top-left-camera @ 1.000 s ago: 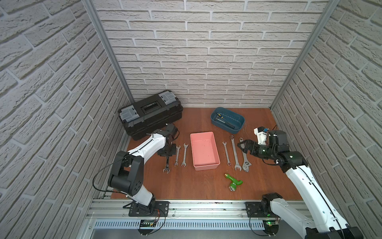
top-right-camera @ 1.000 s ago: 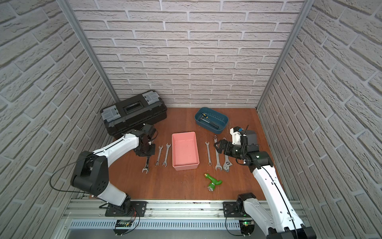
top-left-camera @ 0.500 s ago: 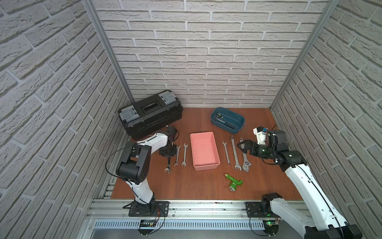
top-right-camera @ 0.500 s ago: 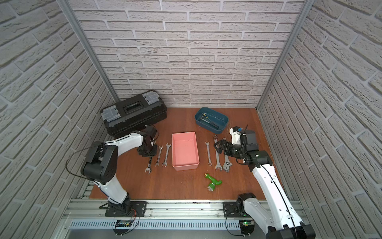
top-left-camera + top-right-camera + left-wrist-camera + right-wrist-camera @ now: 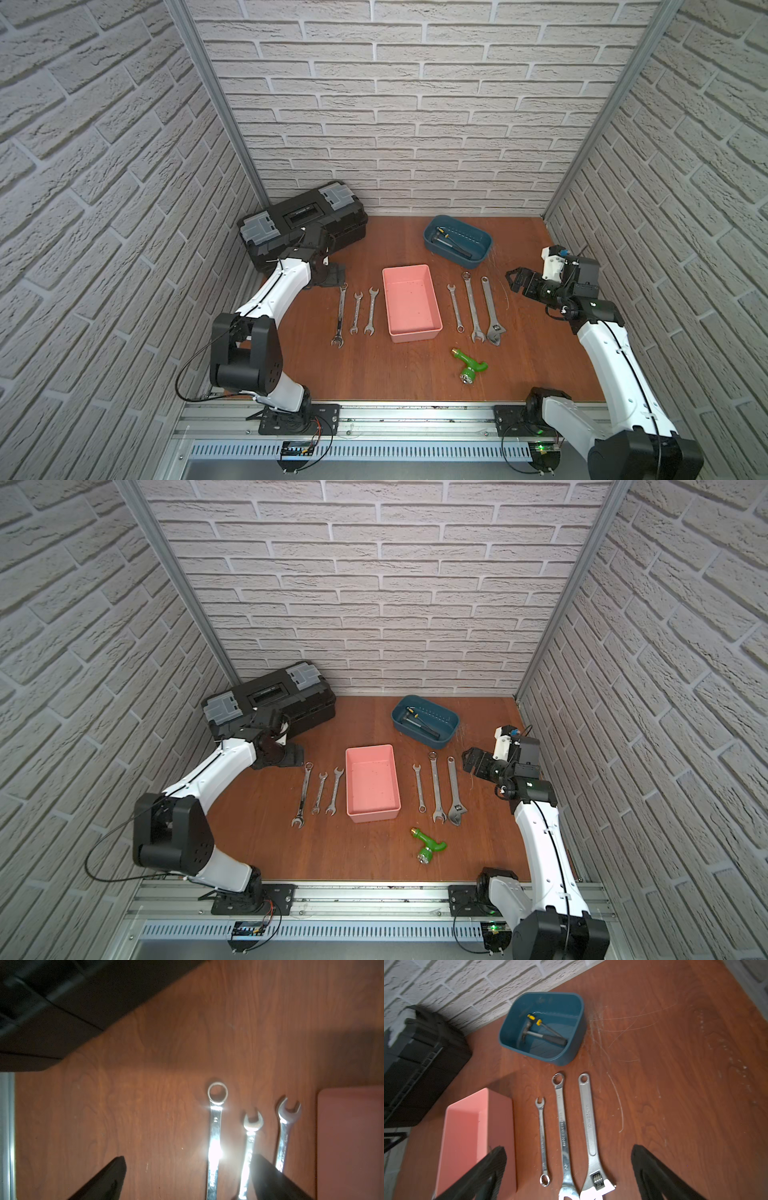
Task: Take out the wrench from the storage box
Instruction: Reset both arms
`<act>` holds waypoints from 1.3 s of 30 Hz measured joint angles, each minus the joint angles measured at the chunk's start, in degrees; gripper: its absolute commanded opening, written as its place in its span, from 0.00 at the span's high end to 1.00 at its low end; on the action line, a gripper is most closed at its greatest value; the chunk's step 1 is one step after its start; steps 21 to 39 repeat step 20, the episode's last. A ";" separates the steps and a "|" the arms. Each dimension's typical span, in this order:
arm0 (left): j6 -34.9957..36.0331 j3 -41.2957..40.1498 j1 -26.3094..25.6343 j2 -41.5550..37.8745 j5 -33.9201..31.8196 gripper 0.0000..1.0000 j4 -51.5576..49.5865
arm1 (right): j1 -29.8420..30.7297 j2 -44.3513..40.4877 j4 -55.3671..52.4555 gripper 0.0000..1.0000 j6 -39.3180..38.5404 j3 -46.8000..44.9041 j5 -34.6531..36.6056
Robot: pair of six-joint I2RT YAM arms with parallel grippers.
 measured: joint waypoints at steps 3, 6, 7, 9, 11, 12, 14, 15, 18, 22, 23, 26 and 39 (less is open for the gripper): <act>2.51 -7.23 2.34 -3.26 -0.24 0.01 9.40 | -0.76 1.33 9.18 0.02 -2.67 -6.62 2.80; 4.50 -16.20 4.31 -4.63 -0.68 0.02 19.10 | -0.90 2.27 19.67 0.02 -4.96 -14.38 4.39; 4.92 -18.49 4.87 -4.66 -1.03 0.02 21.16 | -0.90 2.73 22.64 0.01 -5.62 -16.44 4.70; 5.88 -22.60 5.86 -4.81 -2.08 0.02 25.27 | -0.81 4.22 28.02 0.01 -6.82 -19.43 5.18; 6.91 -26.23 6.27 -5.81 -3.15 0.02 29.83 | -0.42 6.14 32.59 0.01 -8.20 -20.61 5.57; 7.48 -28.11 6.40 -6.73 -3.82 0.02 32.54 | 0.00 7.28 35.19 0.01 -8.92 -20.81 5.84; 8.15 -31.06 6.56 -8.09 -4.94 0.02 37.55 | 0.83 9.55 40.48 0.01 -9.70 -20.92 6.45; 8.41 -31.98 6.62 -8.17 -5.27 0.02 39.95 | 1.27 10.78 43.25 0.01 -10.27 -20.94 6.82; 9.31 -32.61 6.78 -6.54 -5.46 0.02 45.64 | 2.23 14.25 48.81 0.01 -10.91 -20.94 7.63; 9.94 -32.50 6.84 -4.85 -5.55 0.02 48.46 | 2.69 15.89 51.12 0.01 -10.99 -21.00 7.78; 9.94 -32.50 6.84 -4.85 -5.55 0.02 48.46 | 2.69 15.89 51.12 0.01 -10.99 -21.00 7.78; 9.94 -32.50 6.84 -4.85 -5.55 0.02 48.46 | 2.69 15.89 51.12 0.01 -10.99 -21.00 7.78; 9.94 -32.50 6.84 -4.85 -5.55 0.02 48.46 | 2.69 15.89 51.12 0.01 -10.99 -21.00 7.78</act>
